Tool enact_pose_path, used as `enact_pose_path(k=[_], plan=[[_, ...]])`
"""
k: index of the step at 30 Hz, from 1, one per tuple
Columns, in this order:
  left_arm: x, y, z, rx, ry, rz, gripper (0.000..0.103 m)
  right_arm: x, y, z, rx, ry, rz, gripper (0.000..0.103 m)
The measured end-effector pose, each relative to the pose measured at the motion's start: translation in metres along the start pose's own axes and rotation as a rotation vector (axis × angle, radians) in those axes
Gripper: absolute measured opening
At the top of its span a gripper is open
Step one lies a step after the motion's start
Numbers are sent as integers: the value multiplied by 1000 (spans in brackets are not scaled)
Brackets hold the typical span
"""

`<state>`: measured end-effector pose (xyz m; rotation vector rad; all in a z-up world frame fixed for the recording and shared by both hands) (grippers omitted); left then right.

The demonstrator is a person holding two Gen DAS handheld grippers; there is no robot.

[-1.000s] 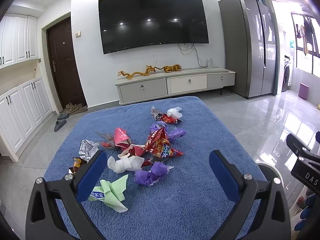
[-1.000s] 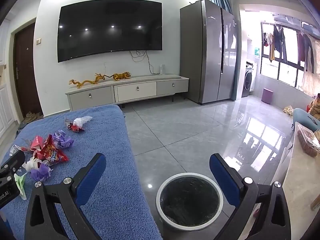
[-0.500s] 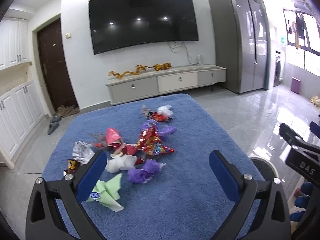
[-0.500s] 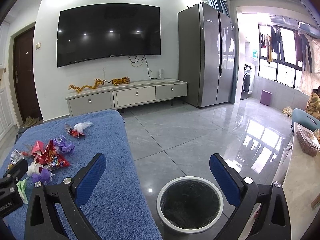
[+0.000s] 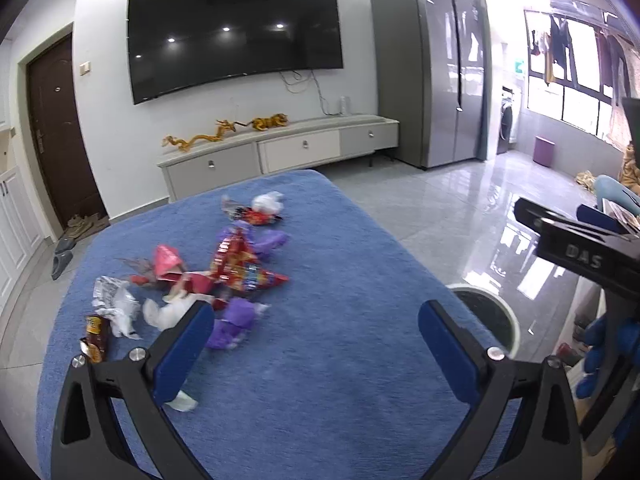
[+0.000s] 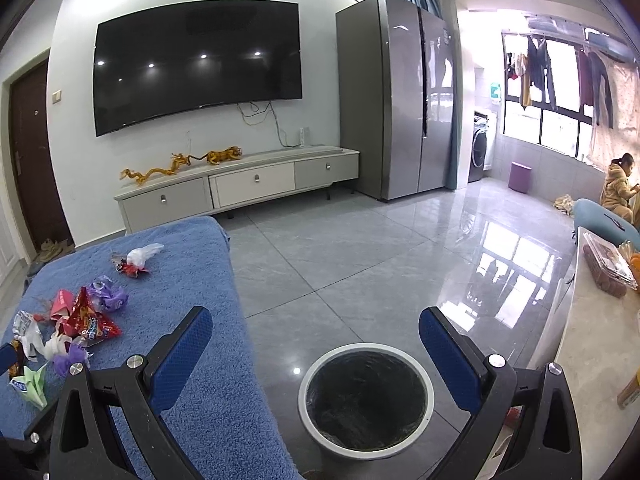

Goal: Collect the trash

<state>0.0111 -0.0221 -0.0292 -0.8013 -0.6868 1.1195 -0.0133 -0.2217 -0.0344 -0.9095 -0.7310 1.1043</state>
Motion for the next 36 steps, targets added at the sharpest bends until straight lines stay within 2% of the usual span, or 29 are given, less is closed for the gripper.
enact_pose_path(k=[5, 7, 10, 11, 14, 18, 22, 25, 26, 28, 29, 30, 31, 36], plan=[[71, 9, -4, 3, -58, 71, 103, 33, 2, -10, 61, -167, 60, 103], [106, 15, -8, 29, -68, 112, 103, 57, 8, -19, 119, -283, 96, 103], [140, 27, -13, 64, -52, 145, 103, 96, 18, -30, 200, -469, 143, 103], [148, 30, -17, 80, -38, 155, 103, 114, 23, -35, 235, -540, 164, 102], [159, 40, -26, 116, -8, 172, 103, 154, 32, -46, 299, -653, 222, 90], [159, 48, -41, 160, 15, 159, 102, 198, 40, -64, 392, -768, 239, 80], [159, 57, -55, 194, 30, 160, 99, 221, 49, -79, 474, -831, 240, 79], [157, 63, -61, 228, 43, 163, 94, 235, 60, -95, 530, -837, 236, 71], [156, 66, -64, 243, 47, 164, 92, 238, 64, -100, 549, -836, 231, 68], [153, 70, -67, 268, 51, 156, 83, 245, 71, -104, 574, -844, 225, 60], [151, 71, -67, 272, 49, 150, 81, 246, 74, -106, 585, -849, 223, 46], [151, 70, -66, 268, 46, 145, 73, 245, 76, -107, 589, -852, 220, 38], [150, 70, -64, 266, 48, 142, 68, 243, 76, -106, 585, -858, 215, 38], [145, 69, -53, 255, 48, 134, 57, 221, 69, -88, 541, -880, 199, 34]])
Point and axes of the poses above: each gripper's, at about its wrist camera, not at the fingertips, and z roughly against the way its jaws point, x to its left, y to its underside, the point moved 4 cm from there along -z, roughly the way its jaws point, and after that the axes turned 1 degree about -y, right-handed, at the moved point
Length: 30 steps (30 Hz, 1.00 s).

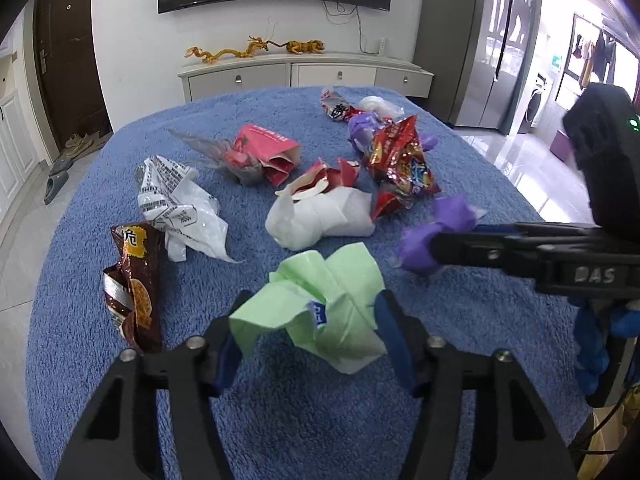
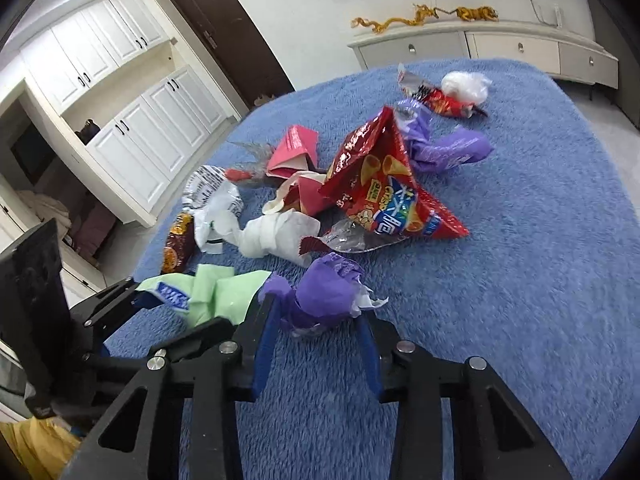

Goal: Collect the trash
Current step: 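Grasp the green paper with the left tool while the right tool grasps the purple wrapper, then drop the purple wrapper into the bin with the right tool while the left tool carries the green paper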

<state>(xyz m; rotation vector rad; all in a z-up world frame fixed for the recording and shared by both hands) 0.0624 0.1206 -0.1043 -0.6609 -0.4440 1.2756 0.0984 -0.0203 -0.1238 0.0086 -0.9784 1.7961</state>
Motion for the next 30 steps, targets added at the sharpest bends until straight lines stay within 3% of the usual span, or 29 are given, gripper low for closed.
enact_pose_path(k=[2, 3, 4, 12, 17, 18, 20, 26, 30], plan=[[-2, -2, 7, -13, 6, 2, 56, -2, 4, 17, -25, 3, -2, 34], [-5, -4, 11, -19, 13, -1, 37, -4, 6, 28, -44, 9, -3, 34], [-8, -7, 12, -14, 26, -1, 31, -6, 7, 37, -62, 15, -5, 34], [-44, -31, 29, -73, 50, -36, 27, -60, 33, 140, -245, 176, -100, 34], [-84, -47, 37, -103, 89, -104, 25, -101, 57, 189, -314, 294, -185, 34], [-94, -52, 39, -111, 102, -119, 25, -109, 62, 195, -320, 315, -212, 34], [-113, -59, 40, -115, 136, -139, 14, -129, 74, 206, -329, 346, -262, 34], [-190, -95, 27, -110, 261, -210, 14, -181, 98, 228, -304, 455, -381, 34], [-237, -112, 13, -108, 293, -247, 14, -211, 108, 229, -278, 466, -439, 34]])
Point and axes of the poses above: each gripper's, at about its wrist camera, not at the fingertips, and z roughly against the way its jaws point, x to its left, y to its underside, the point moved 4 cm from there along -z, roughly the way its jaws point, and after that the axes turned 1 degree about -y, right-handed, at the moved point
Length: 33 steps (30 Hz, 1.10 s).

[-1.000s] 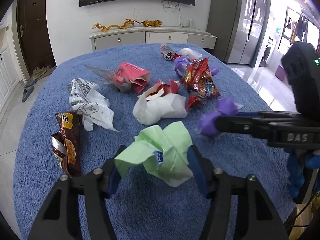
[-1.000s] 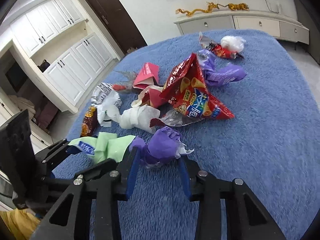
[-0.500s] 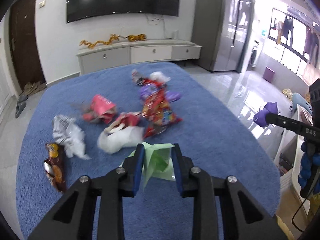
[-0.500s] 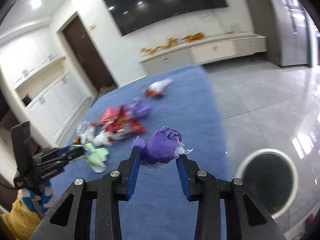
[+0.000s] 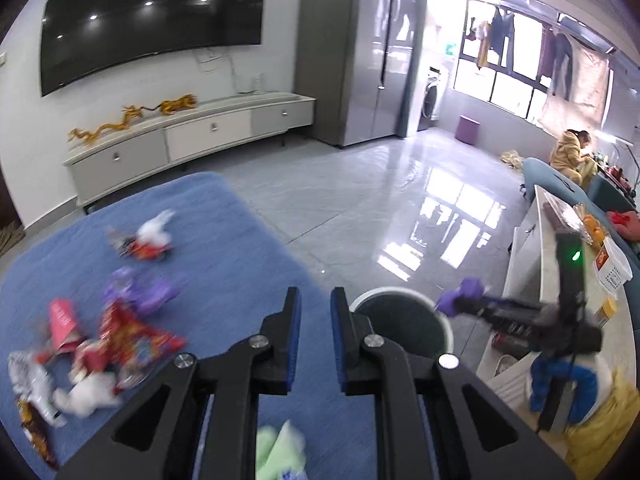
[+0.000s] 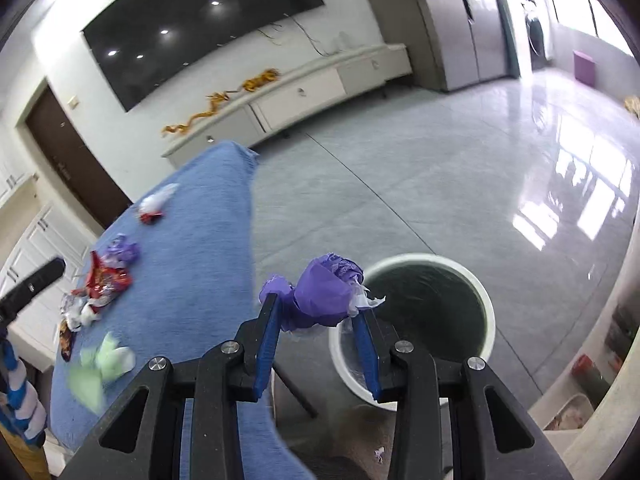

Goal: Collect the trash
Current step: 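Drop the purple wrapper into the bin with the right tool while the left tool carries the green paper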

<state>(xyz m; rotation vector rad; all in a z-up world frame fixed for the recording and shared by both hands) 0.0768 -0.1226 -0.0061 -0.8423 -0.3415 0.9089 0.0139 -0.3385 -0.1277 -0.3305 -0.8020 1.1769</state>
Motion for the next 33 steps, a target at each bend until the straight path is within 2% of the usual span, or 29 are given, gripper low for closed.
enact_pose_path(k=[3, 6, 8, 9, 10, 13, 16, 19, 22, 24, 26, 27, 28, 33], plan=[[-15, -11, -12, 7, 19, -12, 14, -19, 0, -14, 40, 14, -40, 34], [-5, -16, -9, 10, 49, 42, 19, -34, 1, -31, 79, 20, -59, 34], [10, -15, -1, 8, 6, 75, 39, -42, 2, -42, 101, 17, -78, 34], [18, -11, 4, 10, -20, 86, 60, -45, 1, -47, 113, 16, -88, 34], [29, -4, 11, 12, -59, 103, 70, -49, 1, -51, 125, 19, -95, 34], [51, 21, 25, 54, -109, 147, 70, -60, 1, -65, 160, 26, -112, 36], [59, 57, 25, 132, -153, 193, 71, -66, -2, -75, 185, 38, -122, 37], [58, 87, 18, 211, -155, 234, 71, -71, -3, -84, 198, 47, -136, 48], [44, 104, 8, 268, -156, 215, 71, -75, -2, -86, 205, 40, -147, 51], [36, 113, -1, 305, -185, 183, 70, -77, 1, -85, 210, 33, -156, 52], [33, 120, -6, 325, -178, 174, 55, -79, 4, -85, 213, 27, -164, 52], [29, 121, -9, 337, -163, 168, 42, -80, 5, -84, 213, 22, -167, 52], [27, 121, -10, 333, -157, 165, 39, -82, 5, -82, 211, 17, -170, 52], [7, 92, -11, 266, -108, 127, 39, -92, 2, -72, 188, 4, -183, 52]])
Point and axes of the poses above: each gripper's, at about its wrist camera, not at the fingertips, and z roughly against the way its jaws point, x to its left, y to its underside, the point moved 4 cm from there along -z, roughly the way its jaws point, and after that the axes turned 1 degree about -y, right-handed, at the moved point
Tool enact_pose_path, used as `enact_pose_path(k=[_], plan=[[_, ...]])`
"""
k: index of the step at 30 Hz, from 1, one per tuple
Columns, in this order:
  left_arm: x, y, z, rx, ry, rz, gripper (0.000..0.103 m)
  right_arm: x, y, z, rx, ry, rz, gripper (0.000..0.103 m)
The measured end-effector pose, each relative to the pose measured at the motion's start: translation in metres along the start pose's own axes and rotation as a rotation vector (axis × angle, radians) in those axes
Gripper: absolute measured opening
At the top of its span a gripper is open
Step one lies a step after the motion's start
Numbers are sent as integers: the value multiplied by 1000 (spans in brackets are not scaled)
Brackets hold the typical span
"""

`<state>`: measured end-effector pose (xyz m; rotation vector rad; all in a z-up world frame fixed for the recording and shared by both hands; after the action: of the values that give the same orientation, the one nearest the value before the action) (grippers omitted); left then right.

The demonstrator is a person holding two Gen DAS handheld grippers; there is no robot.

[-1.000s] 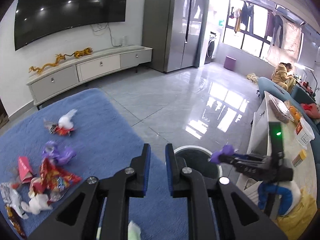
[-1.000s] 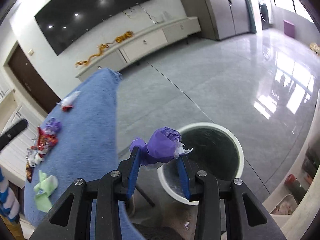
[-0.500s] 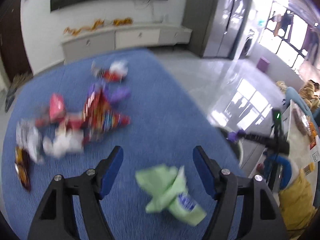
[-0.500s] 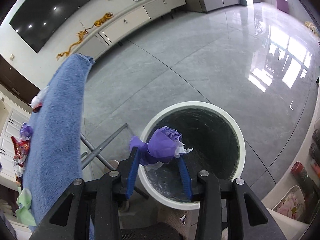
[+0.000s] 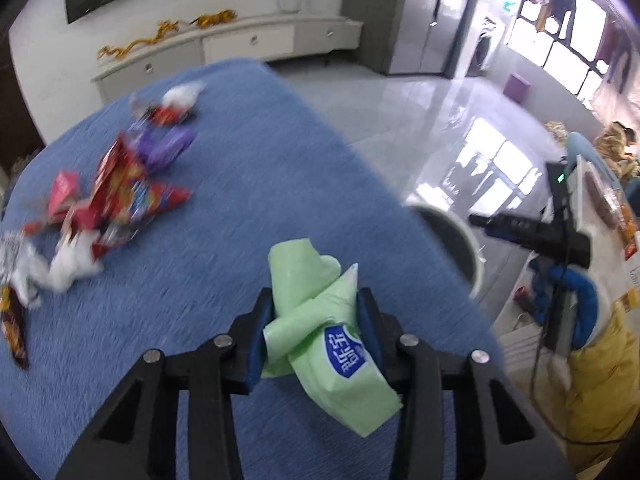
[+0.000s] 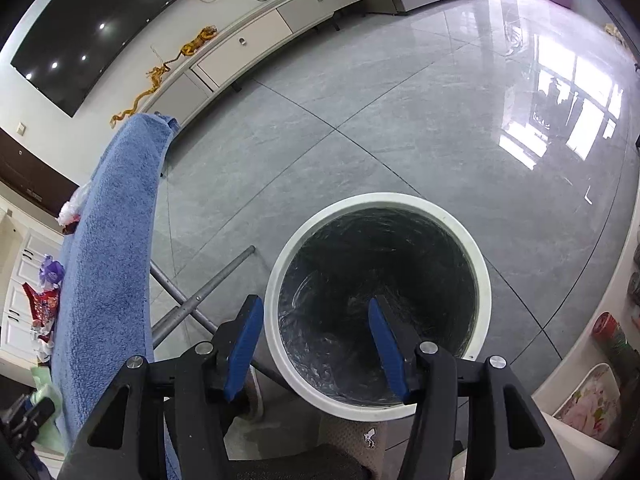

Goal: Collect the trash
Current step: 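Open the left tool over the bin to drop the green paper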

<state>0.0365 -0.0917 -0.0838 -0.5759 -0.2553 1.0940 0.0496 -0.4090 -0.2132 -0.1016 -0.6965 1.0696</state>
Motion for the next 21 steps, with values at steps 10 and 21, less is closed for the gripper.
enact_pose_path(k=[10, 21], plan=[[-97, -81, -32, -38, 224, -78, 44, -20, -9, 37, -90, 48, -55, 56], [-140, -117, -78, 13, 320, -62, 65, -28, -9, 86, -192, 141, -79, 62]])
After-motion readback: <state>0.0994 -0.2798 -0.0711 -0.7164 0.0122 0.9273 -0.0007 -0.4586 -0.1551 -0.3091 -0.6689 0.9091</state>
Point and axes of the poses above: each gripper's, at about its wrist camera, not at the fingertips, and z roughly against the way its jaws point, x to its left, y to its underside, the point moved 4 cm from there along -z, roughly the way its jaws point, and after that the axes turned 1 degree about -y, right-handed, at the moved point
